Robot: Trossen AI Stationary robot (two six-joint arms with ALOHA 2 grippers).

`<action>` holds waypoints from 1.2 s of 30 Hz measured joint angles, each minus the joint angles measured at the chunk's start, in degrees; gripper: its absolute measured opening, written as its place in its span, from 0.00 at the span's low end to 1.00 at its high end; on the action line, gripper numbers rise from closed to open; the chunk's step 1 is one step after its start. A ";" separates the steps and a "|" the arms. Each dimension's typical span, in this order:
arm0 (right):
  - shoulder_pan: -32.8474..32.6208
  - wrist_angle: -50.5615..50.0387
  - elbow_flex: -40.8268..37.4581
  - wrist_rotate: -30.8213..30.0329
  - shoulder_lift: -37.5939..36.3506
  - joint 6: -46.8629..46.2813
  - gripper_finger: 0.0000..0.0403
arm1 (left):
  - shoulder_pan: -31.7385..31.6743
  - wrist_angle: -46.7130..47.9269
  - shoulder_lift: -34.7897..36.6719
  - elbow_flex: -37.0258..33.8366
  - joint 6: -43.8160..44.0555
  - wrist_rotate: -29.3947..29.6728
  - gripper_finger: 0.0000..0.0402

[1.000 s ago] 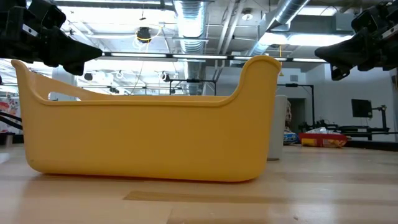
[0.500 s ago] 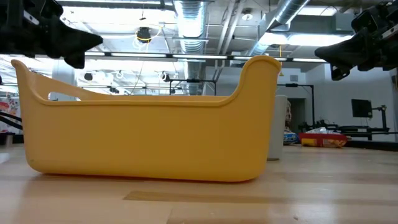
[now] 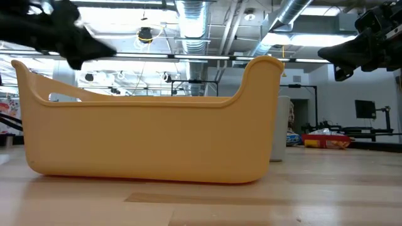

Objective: Sort Maruchan noodles
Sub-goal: Put the top left red noodle pack into the blue bin

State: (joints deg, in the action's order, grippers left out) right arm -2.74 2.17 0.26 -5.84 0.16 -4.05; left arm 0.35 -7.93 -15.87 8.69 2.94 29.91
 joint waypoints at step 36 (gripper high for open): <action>0.00 0.00 0.00 -0.02 0.00 0.00 0.11 | -28.60 22.93 -59.48 17.36 17.05 -0.42 0.50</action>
State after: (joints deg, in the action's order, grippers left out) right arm -2.74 2.17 0.26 -5.86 0.16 -4.05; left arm -28.25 15.00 -75.35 26.04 19.99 29.49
